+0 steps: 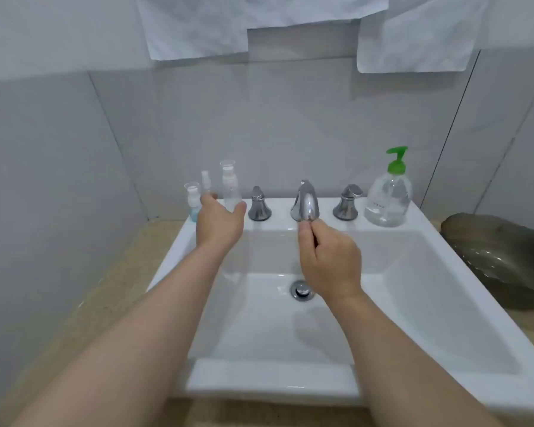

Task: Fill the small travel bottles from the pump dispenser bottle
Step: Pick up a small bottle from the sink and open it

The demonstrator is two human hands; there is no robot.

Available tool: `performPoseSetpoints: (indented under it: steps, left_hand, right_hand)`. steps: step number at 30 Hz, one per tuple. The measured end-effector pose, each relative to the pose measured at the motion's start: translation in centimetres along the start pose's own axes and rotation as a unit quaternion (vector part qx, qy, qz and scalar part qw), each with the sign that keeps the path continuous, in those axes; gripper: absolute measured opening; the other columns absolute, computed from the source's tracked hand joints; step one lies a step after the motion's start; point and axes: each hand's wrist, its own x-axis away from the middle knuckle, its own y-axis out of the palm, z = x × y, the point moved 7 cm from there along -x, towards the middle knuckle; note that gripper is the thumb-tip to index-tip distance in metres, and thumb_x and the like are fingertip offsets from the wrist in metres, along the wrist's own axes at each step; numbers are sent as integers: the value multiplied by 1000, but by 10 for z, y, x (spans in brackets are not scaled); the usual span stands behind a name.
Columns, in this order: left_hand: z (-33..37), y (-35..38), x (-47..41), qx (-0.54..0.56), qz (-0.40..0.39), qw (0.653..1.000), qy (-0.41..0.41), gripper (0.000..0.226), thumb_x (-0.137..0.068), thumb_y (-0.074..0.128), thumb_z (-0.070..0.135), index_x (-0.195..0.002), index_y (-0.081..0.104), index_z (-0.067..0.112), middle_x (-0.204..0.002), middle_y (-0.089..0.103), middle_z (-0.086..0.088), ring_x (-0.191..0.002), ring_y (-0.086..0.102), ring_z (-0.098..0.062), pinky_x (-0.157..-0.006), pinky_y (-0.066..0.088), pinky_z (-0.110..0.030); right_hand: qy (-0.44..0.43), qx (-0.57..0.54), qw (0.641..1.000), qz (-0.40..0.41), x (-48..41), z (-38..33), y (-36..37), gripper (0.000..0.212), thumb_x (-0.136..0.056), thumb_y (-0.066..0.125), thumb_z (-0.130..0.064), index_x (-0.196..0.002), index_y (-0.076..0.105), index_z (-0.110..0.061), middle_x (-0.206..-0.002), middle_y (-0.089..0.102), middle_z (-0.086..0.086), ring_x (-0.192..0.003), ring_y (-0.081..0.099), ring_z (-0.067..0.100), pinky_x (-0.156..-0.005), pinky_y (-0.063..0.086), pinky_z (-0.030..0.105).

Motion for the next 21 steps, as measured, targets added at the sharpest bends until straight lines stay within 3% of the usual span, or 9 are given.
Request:
performPoseSetpoints:
  steps: [3, 8, 16, 21]
  left_hand:
    - [-2, 8, -12, -16, 0, 1000, -14, 70, -99, 66, 36, -152, 33, 4, -142, 57, -14, -130, 55, -32, -85, 35, -27]
    - [-7, 22, -23, -42, 21, 999, -5, 69, -97, 68, 39, -148, 38, 4, -139, 60, -16, -129, 56, -35, -95, 43, -36]
    - [-11, 27, -29, -63, 25, 998, -5, 49, -102, 61, 36, -137, 47, 5, -138, 61, -13, -126, 57, -35, -93, 42, -37]
    - [-3, -3, 20, -66, 77, 994, 46, 39, -93, 66, 48, -114, 56, 17, -108, 59, 1, -102, 59, -27, -79, 39, -35]
  right_hand:
    - [6, -7, 1000, 17, -6, 4, -5, 38, -100, 43, -31, -65, 30, -22, -52, 29, -9, -47, 30, 22, -44, 15, 27]
    - [-4, -18, 1000, 11, -6, 3, -2, 36, -100, 44, -29, -66, 33, -22, -52, 32, -8, -46, 32, 22, -47, 21, 27]
    - [-6, -27, 1000, 14, -7, 5, -5, 36, -100, 45, -30, -67, 32, -23, -53, 30, -9, -46, 32, 21, -47, 21, 28]
    - [43, -41, 998, 3, -9, 15, -5, 39, -101, 46, -32, -67, 29, -24, -51, 24, -11, -51, 32, 23, -51, 24, 29]
